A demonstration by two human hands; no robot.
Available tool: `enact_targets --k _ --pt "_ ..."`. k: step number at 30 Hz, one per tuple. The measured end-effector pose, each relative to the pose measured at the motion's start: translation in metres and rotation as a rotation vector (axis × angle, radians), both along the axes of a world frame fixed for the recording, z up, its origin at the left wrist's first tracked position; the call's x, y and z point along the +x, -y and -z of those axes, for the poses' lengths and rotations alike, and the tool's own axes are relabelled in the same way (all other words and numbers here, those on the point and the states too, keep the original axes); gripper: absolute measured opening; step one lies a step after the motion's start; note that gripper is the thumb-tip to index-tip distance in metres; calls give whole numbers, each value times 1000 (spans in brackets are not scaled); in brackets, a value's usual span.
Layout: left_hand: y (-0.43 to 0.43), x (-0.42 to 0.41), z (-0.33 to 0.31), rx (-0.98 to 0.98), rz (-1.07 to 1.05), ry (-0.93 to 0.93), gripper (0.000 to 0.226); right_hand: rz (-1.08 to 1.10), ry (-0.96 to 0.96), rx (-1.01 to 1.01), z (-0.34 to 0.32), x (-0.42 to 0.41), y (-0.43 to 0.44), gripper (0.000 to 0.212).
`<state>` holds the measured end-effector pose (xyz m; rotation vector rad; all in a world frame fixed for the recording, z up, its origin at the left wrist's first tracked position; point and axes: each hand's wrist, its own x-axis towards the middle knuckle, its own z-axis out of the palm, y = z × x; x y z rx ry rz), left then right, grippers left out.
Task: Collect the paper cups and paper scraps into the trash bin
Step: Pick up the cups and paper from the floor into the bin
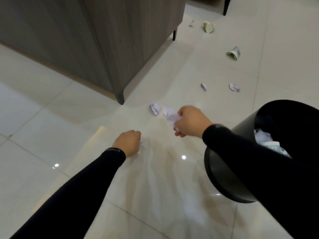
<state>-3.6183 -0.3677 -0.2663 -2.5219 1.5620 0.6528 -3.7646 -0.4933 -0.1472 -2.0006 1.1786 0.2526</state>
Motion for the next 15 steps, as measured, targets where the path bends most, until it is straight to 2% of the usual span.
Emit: enact_targets --k 4,8,12,15 --pt "15 3 -71 -220 -111 -45 13 -56 20 -4 -69 4 34 35" --pt "40 8 -135 -288 -220 -94 45 -87 -37 -25 -114 -11 72 31" --pt "64 -4 -169 -293 -254 -50 22 -96 -27 -42 -126 -41 89 30" --pt "75 -16 -168 -304 -277 -53 18 -109 -62 -17 -116 -54 93 34"
